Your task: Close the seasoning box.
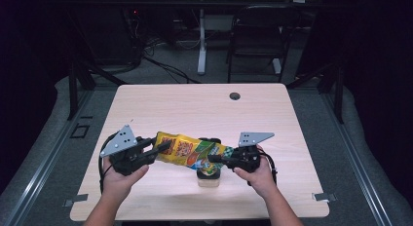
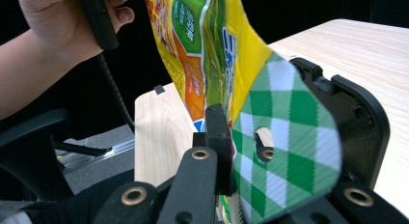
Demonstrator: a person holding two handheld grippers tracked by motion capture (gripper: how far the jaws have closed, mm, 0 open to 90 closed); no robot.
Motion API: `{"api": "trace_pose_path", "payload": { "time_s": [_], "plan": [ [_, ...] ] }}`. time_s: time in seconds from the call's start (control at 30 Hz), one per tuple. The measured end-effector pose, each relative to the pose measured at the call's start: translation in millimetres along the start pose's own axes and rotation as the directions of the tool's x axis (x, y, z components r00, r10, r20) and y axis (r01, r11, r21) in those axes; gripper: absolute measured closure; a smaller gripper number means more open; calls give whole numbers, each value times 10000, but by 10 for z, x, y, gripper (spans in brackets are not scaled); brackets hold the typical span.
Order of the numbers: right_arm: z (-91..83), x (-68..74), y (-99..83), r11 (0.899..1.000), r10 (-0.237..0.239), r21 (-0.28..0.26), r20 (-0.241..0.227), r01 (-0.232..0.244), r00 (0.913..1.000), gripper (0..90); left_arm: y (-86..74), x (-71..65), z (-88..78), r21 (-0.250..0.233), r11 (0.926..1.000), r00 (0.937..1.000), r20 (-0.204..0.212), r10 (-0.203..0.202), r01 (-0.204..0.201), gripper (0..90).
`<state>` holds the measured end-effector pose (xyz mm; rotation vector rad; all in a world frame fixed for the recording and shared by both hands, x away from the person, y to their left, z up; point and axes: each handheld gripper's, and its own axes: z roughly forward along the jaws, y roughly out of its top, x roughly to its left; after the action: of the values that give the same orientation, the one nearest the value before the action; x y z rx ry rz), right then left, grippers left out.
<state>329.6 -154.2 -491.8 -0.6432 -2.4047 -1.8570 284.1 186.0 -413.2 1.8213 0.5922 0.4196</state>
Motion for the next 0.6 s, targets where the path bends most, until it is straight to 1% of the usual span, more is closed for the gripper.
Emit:
{"api": "trace_pose_path", "payload": {
  "time_s": [0.03, 0.17, 0.2, 0.23, 0.3, 0.37, 0.47, 0.53, 0.6],
  "plan": [
    [4, 0, 0, 10000, 12, -21, 61, -12, 10000, 900, -1, -5, 1, 11, 10000, 10000, -18, 8, -8, 744],
    [15, 17, 14, 9999, -77, -66, 800, 83, 9968, 900, -2, -36, 9, 17, 9999, 9999, -75, 125, -125, 749],
    [15, 27, 21, 9999, -125, -51, 971, 131, 9952, 900, -3, -39, 11, -22, 9999, 9999, -96, 138, -138, 749],
    [17, 31, 23, 9998, -166, -56, 1003, 173, 9948, 900, -1, -42, 8, -17, 9999, 9999, -56, 118, -118, 749],
    [25, 50, 30, 9992, -391, 43, 1333, 388, 9903, 900, -1, -52, 12, 24, 9998, 9998, -92, 185, -185, 751],
    [40, 58, 28, 9990, -451, 106, 1419, 441, 9888, 900, -7, -46, 15, 72, 9998, 9998, -109, 177, -176, 751],
    [72, 42, 1, 9990, -424, 210, 1384, 399, 9895, 900, -29, -37, 27, 210, 9996, 9997, -176, 193, -189, 751],
    [98, 35, -21, 9977, -523, 510, 1389, 456, 9889, 900, -54, -34, 28, 278, 9994, 9997, -167, 188, -183, 753],
    [97, 35, -25, 9975, -529, 537, 1336, 461, 9896, 900, -71, -28, 22, 179, 9998, 9998, -122, 125, -123, 753]
  ]
}}
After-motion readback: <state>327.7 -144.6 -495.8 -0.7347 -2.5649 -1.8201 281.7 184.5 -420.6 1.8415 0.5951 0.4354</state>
